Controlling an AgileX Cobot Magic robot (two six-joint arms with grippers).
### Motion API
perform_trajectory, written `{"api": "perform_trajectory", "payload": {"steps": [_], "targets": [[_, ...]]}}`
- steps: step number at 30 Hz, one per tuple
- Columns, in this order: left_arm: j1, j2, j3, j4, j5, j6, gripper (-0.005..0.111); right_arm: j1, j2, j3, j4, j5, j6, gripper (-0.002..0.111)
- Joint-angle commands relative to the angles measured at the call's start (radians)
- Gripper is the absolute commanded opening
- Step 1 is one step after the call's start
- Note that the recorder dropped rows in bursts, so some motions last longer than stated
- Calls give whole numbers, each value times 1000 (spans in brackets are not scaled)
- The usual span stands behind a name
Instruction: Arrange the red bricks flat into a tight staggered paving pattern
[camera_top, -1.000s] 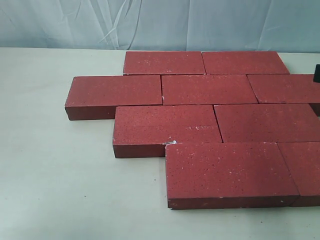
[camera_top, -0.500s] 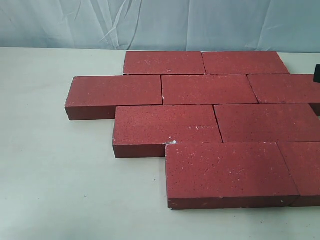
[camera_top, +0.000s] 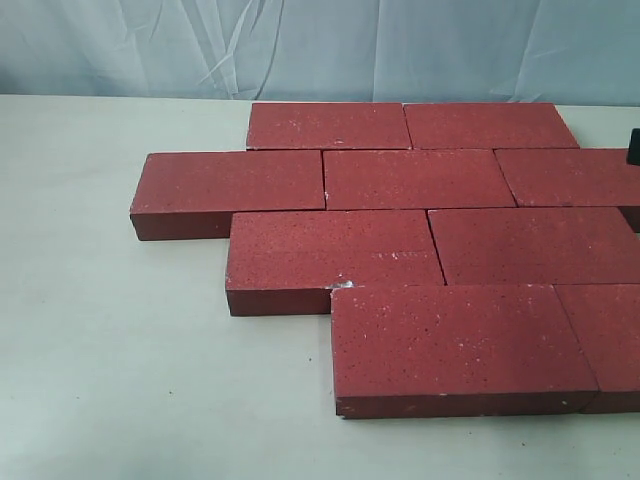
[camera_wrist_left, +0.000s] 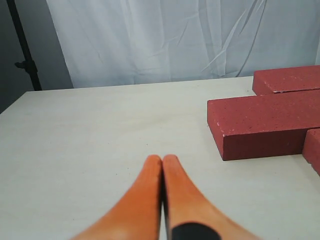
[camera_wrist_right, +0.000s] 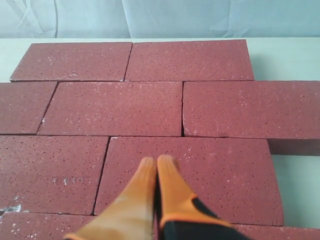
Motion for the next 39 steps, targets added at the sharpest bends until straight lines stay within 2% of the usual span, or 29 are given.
{"api": "perform_trajectory", "payload": {"steps": [1,6,22,33,39], "targets": [[1,-4,5,-6,5,-7,0,-3,-6,6,-5,-7,2,-1],[1,-4,5,-6,5,-7,0,-5,-50,6,-6,-7,2,-1],[1,-4,5,-6,5,-4,0,-5,-512,6,-1,-7,2,-1],[1,-4,5,-6,5,-3,0,-5,-597,10,-1,-7,2,-1],[1,-4,5,-6,5,-3,0,-5,-680,82,-7,-7,2,-1]]}}
